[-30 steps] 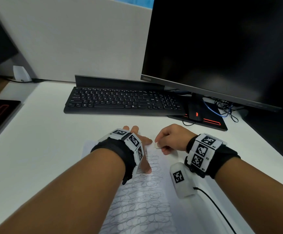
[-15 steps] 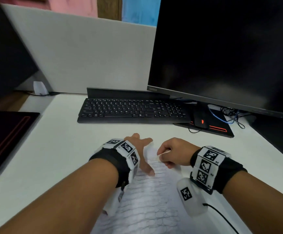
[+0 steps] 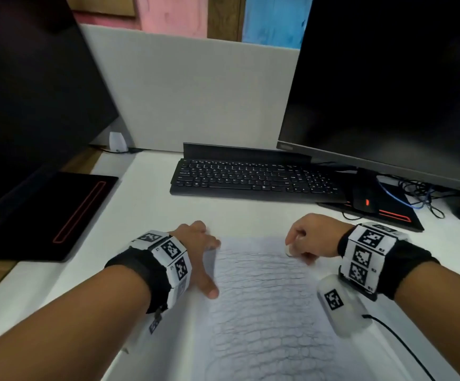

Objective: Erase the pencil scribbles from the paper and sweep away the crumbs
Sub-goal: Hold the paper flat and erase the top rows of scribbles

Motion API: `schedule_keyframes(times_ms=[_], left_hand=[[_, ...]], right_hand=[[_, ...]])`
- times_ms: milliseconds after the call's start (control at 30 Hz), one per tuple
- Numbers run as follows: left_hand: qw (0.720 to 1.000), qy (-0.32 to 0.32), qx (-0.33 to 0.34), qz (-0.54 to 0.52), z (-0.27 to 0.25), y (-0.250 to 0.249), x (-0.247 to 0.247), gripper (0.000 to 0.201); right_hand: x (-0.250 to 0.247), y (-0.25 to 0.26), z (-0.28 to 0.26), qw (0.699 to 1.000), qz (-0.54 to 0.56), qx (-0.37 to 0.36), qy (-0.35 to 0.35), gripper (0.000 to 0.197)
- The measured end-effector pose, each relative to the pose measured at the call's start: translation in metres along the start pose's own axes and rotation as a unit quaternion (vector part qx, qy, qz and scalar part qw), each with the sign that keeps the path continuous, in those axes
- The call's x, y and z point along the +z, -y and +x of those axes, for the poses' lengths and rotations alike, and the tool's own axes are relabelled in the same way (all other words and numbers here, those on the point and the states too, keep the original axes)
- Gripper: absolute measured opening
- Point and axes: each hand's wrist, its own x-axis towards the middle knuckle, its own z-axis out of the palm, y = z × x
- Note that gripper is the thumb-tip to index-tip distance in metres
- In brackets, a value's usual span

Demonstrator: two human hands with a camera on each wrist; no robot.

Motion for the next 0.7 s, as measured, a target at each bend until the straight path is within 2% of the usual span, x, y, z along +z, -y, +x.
schedule_keyframes(times_ms=[67, 133, 200, 400, 600, 700], left_hand=[[1.0, -0.01, -0.009, 0.001, 0.001, 0.001, 0.001, 0.1], [1.0, -0.014, -0.019, 0.004, 0.001, -0.001, 0.003, 0.1], [1.0, -0.015, -0.021, 0.004, 0.001, -0.006, 0.006, 0.098], [0.997, -0.027, -0.012, -0.07, 0.002, 0.004, 0.005, 0.102], [0.999, -0.016, -0.033, -0.033, 0.005, 0.008, 0.004, 0.093], [0.999, -0.014, -0.033, -0.036, 0.007, 0.01, 0.003, 0.091]], right_hand=[[0.009, 0.022, -0.001, 0.998, 0.052, -0.032, -0.031, 0.002], [0.024, 0.047, 0.001, 0.986, 0.155, -0.052, -0.013, 0.005], [0.04, 0.068, 0.005, 0.978, 0.2, -0.054, 0.009, 0.007], [0.065, 0.081, 0.017, 0.983, 0.183, -0.019, 0.021, 0.01], [0.068, 0.092, 0.019, 0.992, 0.124, -0.029, 0.016, 0.006], [0.069, 0.095, 0.021, 0.99, 0.136, -0.021, 0.03, 0.007]])
